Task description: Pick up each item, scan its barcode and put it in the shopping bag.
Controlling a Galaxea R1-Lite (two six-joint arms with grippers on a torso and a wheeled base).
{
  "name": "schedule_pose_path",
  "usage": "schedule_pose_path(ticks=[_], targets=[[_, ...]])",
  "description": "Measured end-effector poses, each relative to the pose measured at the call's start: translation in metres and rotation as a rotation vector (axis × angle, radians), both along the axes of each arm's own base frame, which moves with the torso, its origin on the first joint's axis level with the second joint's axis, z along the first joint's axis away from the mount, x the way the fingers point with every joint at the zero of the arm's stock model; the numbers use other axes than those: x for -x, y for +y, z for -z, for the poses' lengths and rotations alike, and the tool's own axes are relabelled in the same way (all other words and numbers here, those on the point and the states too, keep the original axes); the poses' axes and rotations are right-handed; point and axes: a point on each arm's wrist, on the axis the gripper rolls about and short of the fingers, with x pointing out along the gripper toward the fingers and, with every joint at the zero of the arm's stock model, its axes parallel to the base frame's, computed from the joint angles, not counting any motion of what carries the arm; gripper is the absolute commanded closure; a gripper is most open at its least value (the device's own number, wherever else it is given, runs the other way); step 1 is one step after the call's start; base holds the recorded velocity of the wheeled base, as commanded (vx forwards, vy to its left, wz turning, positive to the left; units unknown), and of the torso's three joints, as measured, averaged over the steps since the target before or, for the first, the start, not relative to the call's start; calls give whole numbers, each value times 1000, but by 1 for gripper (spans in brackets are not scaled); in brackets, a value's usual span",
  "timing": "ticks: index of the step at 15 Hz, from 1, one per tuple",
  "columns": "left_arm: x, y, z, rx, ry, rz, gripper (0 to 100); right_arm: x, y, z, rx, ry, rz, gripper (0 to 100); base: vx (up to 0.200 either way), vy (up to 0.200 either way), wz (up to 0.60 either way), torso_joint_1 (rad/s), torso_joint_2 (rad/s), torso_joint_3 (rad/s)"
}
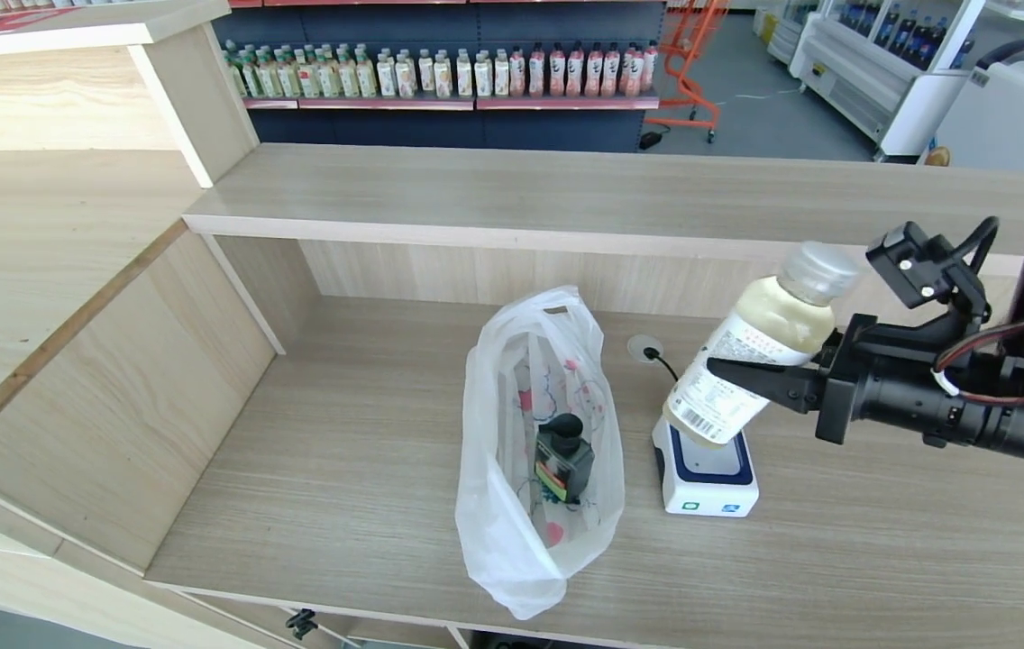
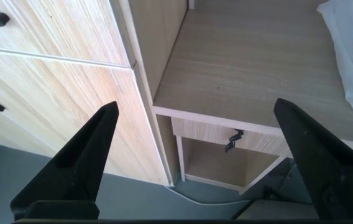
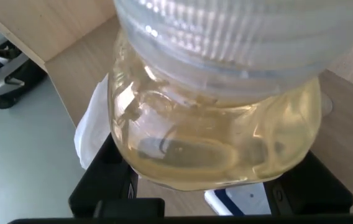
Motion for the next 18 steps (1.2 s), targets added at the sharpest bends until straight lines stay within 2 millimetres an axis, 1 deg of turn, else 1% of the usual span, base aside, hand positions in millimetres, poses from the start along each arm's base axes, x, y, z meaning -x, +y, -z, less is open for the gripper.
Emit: schedule_pose_path(ticks=[2, 4, 6, 11, 13, 18], targets=[[0, 0, 0, 0, 0, 0, 0, -18, 8, 7, 9, 20, 9, 100, 0, 0, 0, 0, 0, 0], [0, 0, 0, 0, 0, 0, 0, -38, 21, 14, 12, 32, -8, 100, 0, 0, 0, 0, 0, 0], [0, 0, 0, 0, 0, 0, 0, -56, 33, 22, 7, 8, -25, 100, 0, 0, 0, 0, 0, 0], [0, 0, 0, 0, 0, 0, 0, -103, 75, 56, 33, -77, -51, 100, 0, 0, 0, 0, 0, 0], [0, 0, 0, 0, 0, 0, 0, -115, 86, 66, 41, -93, -60, 100, 0, 0, 0, 0, 0, 0], [0, 0, 0, 0, 0, 0, 0, -142, 102, 90, 53, -90, -70, 100, 0, 0, 0, 0, 0, 0]])
